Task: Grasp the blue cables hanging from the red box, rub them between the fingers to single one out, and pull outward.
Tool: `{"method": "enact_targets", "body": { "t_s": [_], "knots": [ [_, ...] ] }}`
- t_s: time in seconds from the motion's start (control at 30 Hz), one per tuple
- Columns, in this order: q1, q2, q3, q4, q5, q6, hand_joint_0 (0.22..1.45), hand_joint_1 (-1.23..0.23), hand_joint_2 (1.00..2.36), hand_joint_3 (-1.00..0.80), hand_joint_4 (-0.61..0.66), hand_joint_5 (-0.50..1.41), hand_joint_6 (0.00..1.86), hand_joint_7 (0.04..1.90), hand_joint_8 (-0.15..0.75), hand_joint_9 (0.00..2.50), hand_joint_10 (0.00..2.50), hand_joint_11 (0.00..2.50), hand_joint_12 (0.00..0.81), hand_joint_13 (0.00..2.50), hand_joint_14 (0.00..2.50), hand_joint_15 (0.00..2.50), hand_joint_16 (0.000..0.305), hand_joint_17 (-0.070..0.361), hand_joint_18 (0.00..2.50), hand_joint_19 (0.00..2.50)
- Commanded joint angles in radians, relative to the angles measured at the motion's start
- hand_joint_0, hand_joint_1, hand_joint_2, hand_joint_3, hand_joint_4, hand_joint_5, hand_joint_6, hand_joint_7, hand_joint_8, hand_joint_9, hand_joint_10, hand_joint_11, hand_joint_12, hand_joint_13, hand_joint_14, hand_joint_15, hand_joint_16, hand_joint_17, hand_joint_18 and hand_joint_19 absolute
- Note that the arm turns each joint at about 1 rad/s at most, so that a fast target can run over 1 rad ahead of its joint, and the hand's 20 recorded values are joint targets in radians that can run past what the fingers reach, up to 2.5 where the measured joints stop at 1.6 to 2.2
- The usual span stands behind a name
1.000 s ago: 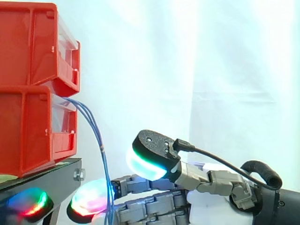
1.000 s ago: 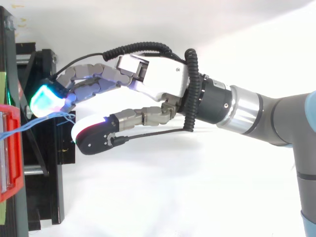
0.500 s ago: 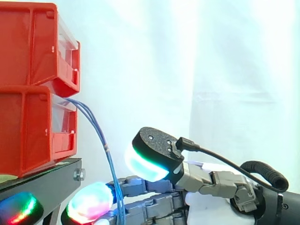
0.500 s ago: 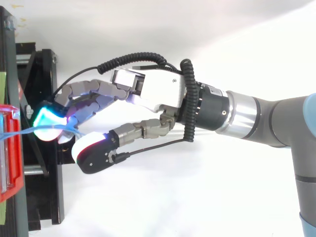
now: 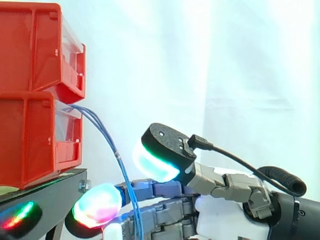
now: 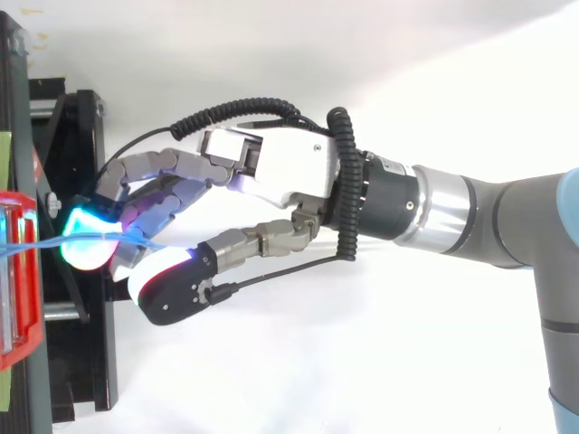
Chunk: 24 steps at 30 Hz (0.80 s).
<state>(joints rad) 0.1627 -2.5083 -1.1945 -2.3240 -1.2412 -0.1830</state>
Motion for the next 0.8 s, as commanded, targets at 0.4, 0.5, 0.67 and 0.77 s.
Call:
{"method": "enact_targets", "body": {
  "t_s": [0.4,0.5,0.67,0.77],
  "knots": [
    [-0.006,0.008,0.043,-0.026,-0.07,0.025,0.61,-0.64,1.01,-0.35,0.2,-0.07,0.5,1.23,0.275,0.97,0.02,0.53,0.365,0.76,0.02,0.4,0.051,0.115,0.53,0.4],
    [-0.006,0.008,0.041,-0.026,-0.07,0.026,0.62,-0.65,1.01,-0.34,0.18,-0.07,0.5,1.28,0.275,0.97,0.02,0.55,0.364,0.76,0.02,0.41,0.051,0.115,0.54,0.41],
    [-0.008,0.008,0.041,-0.026,-0.07,0.026,0.62,-0.66,1.01,-0.34,0.18,-0.06,0.5,1.3,0.276,0.98,0.02,0.56,0.366,0.77,0.02,0.41,0.051,0.115,0.55,0.42],
    [-0.011,0.008,0.041,-0.026,-0.07,0.028,0.62,-0.66,1.01,-0.35,0.18,-0.06,0.5,1.3,0.275,0.98,0.02,0.55,0.366,0.77,0.02,0.42,0.051,0.115,0.55,0.42]
  ]
}}
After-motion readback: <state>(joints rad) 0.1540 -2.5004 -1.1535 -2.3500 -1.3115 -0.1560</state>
